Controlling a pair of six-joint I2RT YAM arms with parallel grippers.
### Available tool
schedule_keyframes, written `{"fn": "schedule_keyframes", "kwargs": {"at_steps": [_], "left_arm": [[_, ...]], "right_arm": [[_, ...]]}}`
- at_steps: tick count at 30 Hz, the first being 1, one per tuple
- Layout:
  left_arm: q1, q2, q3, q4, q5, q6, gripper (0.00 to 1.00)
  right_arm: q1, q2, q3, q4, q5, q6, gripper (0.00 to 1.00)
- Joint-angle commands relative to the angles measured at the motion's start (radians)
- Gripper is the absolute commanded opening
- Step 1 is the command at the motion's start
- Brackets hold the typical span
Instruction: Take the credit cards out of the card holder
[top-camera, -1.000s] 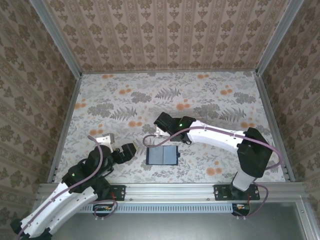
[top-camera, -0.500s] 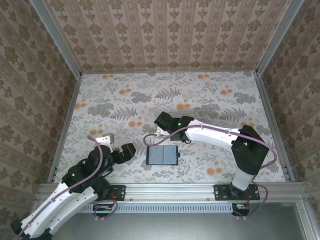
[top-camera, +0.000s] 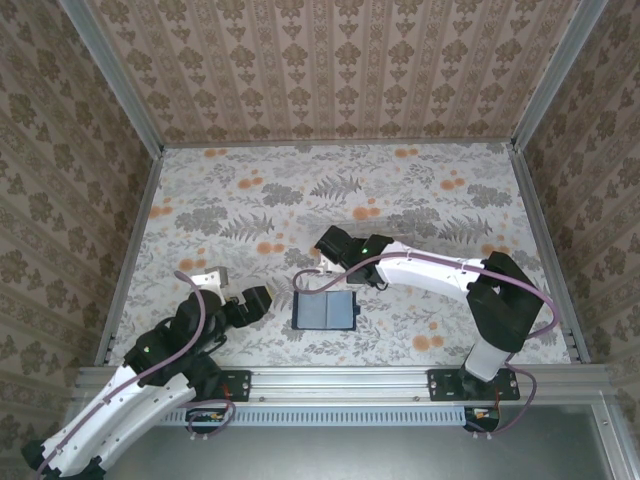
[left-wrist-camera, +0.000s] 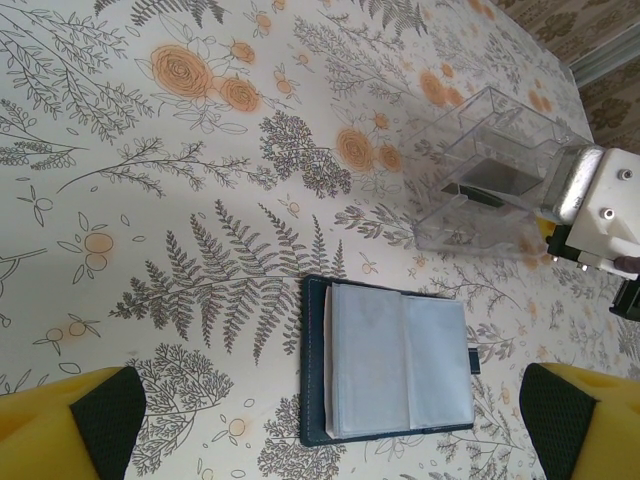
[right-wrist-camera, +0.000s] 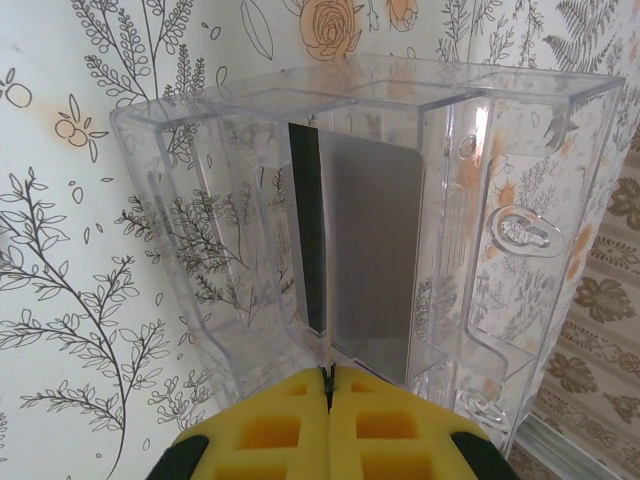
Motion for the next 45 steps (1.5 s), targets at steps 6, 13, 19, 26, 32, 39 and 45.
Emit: {"fn": "schedule_keyframes", "kwargs": {"at_steps": [6, 13, 19, 26, 32, 39, 45], "left_arm": [[0.013, -0.014, -0.006, -0.016, -0.001, 0.030, 1.00], [0.018, -0.013, -0.016, -0.004, 0.007, 0.031, 1.00], [0.022, -0.013, -0.020, -0.003, 0.010, 0.035, 1.00], [0.027, -0.014, -0.023, -0.007, 0.013, 0.037, 1.00], [0.032, -0.013, -0.029, -0.001, 0.019, 0.037, 1.00], [0.038, -0.015, -0.030, -0.002, 0.024, 0.038, 1.00], [0.041, -0.014, -0.028, -0.003, 0.027, 0.042, 1.00]], "right_arm": [[-0.005, 0.082, 0.062, 0.011, 0.065, 0.031, 0.00], [-0.008, 0.085, 0.068, 0.029, 0.103, 0.043, 0.17], [-0.010, 0.105, 0.068, 0.055, 0.142, 0.042, 0.26], [-0.024, 0.110, 0.071, 0.118, 0.204, 0.042, 0.26], [-0.050, 0.121, 0.084, 0.121, 0.202, 0.058, 0.26], [-0.060, 0.149, 0.113, 0.105, 0.199, 0.085, 0.26], [-0.060, 0.088, 0.108, 0.086, 0.168, 0.120, 0.26]]}}
